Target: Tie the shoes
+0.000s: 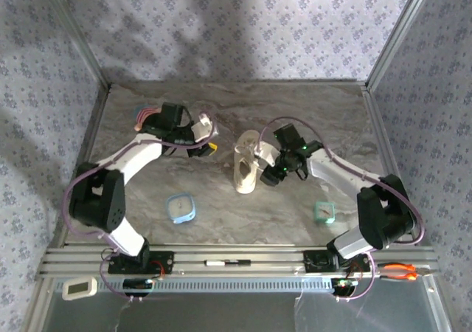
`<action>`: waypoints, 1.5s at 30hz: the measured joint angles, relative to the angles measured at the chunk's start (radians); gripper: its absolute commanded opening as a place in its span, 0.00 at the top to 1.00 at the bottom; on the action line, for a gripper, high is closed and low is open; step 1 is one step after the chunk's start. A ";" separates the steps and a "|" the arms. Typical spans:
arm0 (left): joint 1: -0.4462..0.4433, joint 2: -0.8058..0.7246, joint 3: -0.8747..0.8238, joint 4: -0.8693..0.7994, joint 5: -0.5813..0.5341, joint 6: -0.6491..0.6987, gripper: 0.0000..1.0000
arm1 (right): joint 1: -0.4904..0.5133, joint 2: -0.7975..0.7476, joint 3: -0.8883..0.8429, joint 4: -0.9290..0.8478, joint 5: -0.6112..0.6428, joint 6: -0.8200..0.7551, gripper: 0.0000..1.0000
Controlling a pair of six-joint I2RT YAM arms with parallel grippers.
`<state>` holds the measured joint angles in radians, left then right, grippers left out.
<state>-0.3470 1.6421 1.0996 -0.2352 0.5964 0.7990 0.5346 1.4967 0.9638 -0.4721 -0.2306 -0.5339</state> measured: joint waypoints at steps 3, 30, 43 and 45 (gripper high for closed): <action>-0.026 0.083 -0.012 0.019 -0.005 0.075 0.49 | 0.040 0.056 0.003 0.043 0.038 -0.019 0.34; -0.121 0.305 0.176 0.045 0.046 0.187 1.00 | 0.016 0.251 0.058 0.106 0.253 -0.002 1.00; -0.047 0.208 0.114 0.036 0.015 0.159 0.74 | -0.014 -0.026 -0.064 0.163 0.322 0.085 1.00; -0.041 0.188 0.102 0.039 0.008 0.162 0.60 | -0.016 -0.027 -0.064 0.161 0.321 0.097 1.00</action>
<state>-0.3882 1.8297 1.2015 -0.1967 0.6044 0.9607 0.5190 1.4696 0.8997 -0.3115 0.0902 -0.4370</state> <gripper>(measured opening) 0.281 0.048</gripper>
